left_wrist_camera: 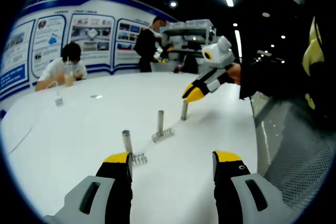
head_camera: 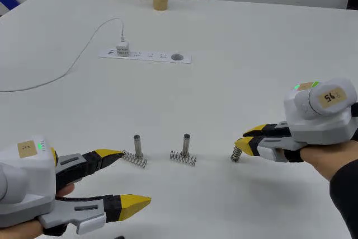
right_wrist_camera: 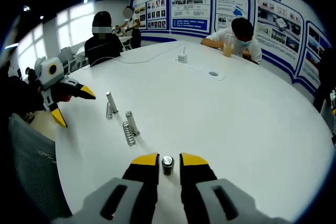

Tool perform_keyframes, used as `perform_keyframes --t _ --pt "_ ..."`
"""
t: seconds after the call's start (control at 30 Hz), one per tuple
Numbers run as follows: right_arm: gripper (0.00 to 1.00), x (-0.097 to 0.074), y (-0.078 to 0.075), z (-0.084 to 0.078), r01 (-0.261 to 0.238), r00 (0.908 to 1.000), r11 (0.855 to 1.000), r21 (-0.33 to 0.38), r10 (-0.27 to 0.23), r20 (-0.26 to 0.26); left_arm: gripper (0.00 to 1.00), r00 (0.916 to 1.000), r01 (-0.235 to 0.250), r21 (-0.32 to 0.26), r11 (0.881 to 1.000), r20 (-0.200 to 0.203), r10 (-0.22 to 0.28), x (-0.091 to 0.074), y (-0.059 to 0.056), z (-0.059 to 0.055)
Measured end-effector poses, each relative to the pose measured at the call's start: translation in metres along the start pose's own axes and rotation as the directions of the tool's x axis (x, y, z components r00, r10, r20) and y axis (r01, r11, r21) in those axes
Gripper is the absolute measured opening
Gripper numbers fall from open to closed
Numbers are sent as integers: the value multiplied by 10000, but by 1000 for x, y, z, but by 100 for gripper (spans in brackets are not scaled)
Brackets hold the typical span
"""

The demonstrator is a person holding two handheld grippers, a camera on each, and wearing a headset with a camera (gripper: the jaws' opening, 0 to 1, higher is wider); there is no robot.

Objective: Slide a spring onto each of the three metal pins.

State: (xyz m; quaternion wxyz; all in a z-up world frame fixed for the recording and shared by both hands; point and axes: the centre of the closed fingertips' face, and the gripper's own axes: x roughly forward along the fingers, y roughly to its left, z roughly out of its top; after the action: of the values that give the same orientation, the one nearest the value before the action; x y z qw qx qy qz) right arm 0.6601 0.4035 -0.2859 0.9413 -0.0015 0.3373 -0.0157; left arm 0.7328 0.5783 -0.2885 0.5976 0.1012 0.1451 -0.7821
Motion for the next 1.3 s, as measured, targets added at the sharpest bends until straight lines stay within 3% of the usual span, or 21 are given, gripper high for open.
perform_keyframes --t 0.27,0.5,1.3 --pt "17 -4 6 16 -65 9994 9997 -231 73 344 63 10000 26 19 10000 16 -26 0 -2 0" --pt "17 0 21 24 -369 9984 9980 -511 390 412 63 10000 7 33 10000 48 -8 0 -1 2" --pt "17 37 67 10 -1667 9859 9782 -1236 1635 -357 62 10000 54 30 10000 12 -54 0 0 1"
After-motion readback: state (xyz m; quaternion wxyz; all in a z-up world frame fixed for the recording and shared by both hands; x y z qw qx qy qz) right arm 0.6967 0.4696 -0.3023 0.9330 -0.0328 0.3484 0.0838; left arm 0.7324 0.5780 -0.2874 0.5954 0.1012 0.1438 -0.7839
